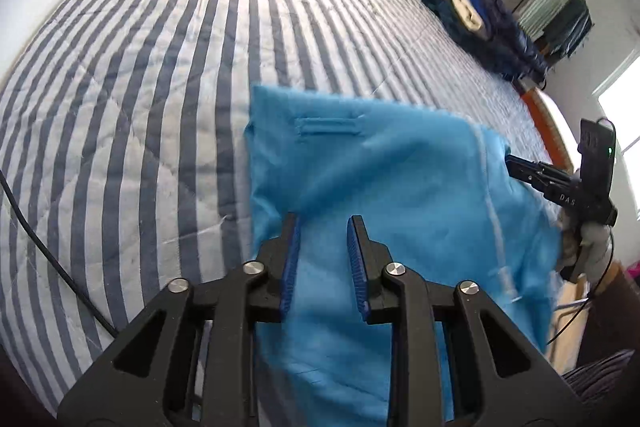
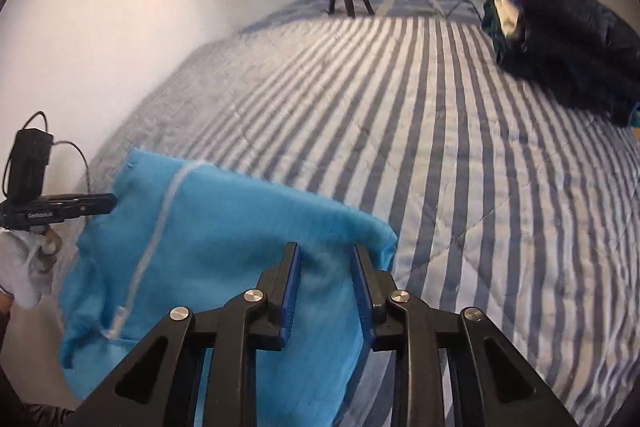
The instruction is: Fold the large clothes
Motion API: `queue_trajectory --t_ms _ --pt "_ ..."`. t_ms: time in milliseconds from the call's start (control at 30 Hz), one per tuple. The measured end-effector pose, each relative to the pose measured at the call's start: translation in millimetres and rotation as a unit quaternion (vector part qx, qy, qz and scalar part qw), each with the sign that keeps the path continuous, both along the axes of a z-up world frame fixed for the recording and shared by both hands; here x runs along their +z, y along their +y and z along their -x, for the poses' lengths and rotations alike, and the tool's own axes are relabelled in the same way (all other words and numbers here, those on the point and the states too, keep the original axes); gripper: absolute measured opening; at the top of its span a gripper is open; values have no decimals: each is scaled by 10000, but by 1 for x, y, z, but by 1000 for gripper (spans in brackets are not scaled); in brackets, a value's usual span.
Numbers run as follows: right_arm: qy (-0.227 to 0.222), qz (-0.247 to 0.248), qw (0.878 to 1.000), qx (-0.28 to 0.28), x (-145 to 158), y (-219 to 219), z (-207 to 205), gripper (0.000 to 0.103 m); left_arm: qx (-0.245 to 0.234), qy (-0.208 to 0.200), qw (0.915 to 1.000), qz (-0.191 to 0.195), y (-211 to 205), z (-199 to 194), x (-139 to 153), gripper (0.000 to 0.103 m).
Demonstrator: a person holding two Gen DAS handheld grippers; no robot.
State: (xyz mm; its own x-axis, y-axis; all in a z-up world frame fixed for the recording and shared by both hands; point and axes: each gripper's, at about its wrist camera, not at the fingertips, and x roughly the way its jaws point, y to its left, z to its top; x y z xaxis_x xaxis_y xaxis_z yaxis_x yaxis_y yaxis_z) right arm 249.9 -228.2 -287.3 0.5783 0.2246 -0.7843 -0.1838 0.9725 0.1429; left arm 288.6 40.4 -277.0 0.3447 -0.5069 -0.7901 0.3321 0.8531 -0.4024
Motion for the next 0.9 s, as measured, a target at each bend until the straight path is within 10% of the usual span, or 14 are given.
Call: queue_trajectory --t_ms 233,333,600,800,900 --pt "47 -19 9999 -99 13 -9 24 32 165 -67 9997 142 19 10 17 28" --pt "-220 -399 9989 -127 26 -18 50 40 355 177 9972 630 35 11 20 54" --pt "269 246 9983 452 -9 19 85 37 451 660 9935 815 53 22 0 54" --pt "645 -323 9962 481 -8 -5 111 37 541 986 9847 1335 73 34 -13 54" --pt "466 -799 9952 310 5 -29 115 66 655 1267 9733 1796 88 31 -22 54"
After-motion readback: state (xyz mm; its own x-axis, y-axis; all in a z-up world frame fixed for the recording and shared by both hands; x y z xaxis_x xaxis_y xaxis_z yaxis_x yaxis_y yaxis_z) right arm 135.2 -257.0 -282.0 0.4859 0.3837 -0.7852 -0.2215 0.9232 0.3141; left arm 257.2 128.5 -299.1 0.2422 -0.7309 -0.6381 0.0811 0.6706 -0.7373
